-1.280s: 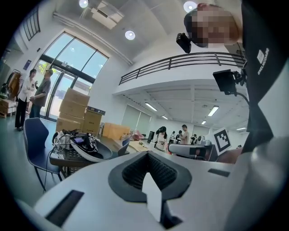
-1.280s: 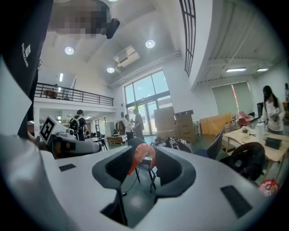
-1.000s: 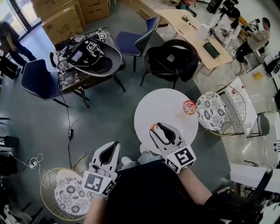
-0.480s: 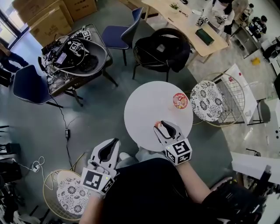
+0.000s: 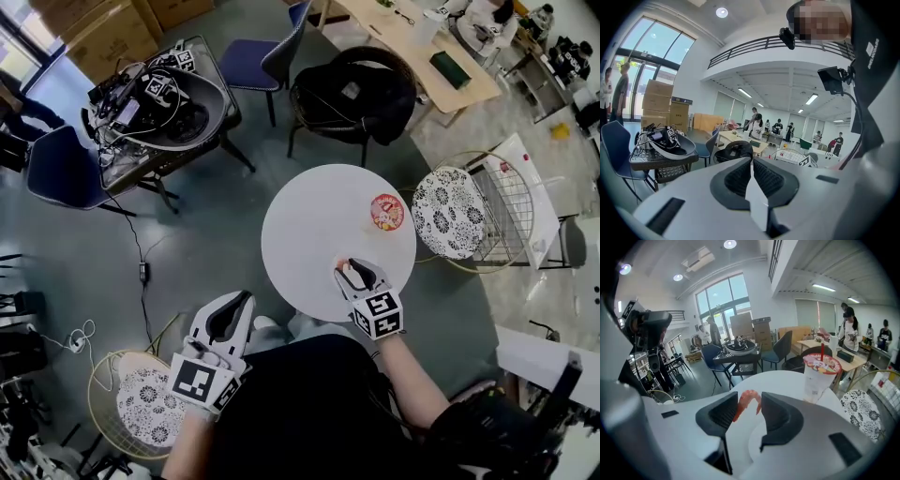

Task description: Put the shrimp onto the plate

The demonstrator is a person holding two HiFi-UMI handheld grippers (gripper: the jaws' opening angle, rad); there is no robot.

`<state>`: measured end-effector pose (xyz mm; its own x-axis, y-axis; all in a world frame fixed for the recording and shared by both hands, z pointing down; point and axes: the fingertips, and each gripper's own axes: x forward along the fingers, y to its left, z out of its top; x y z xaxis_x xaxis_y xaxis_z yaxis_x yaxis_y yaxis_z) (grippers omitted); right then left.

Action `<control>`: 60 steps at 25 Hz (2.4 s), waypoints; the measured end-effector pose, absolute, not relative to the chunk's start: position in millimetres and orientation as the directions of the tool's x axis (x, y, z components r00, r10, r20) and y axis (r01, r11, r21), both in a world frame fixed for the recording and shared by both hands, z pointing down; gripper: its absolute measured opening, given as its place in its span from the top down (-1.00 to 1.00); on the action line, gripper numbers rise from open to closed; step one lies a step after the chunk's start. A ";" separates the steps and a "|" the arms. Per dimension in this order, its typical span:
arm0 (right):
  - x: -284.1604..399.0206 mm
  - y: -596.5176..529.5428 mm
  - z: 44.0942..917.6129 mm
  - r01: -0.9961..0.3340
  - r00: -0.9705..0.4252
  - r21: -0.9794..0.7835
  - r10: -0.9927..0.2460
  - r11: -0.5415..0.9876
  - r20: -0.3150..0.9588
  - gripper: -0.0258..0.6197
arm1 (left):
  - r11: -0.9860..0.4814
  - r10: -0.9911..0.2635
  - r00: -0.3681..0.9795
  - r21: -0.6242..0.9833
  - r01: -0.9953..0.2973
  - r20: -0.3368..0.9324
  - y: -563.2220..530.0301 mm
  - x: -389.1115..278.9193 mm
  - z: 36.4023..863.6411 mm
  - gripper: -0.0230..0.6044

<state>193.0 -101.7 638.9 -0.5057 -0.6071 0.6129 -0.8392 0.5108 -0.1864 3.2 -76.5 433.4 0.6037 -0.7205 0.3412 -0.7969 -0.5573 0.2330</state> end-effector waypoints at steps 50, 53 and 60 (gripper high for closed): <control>219.4 -68.1 788.8 -0.823 -0.442 -0.228 -0.333 0.520 0.833 0.40 | -0.460 -0.778 0.497 0.189 -0.867 0.385 -67.5 -7.9 448.0 0.90; 217.1 -74.5 776.9 -0.820 -0.451 -0.224 -0.356 0.527 0.818 0.40 | -0.461 -0.781 0.498 0.191 -0.867 0.377 -68.0 -7.6 446.5 0.90; 200.0 -92.5 739.5 -0.795 -0.493 -0.217 -0.395 0.567 0.775 0.40 | -0.456 -0.792 0.498 0.198 -0.867 0.355 -67.9 -12.4 443.1 0.90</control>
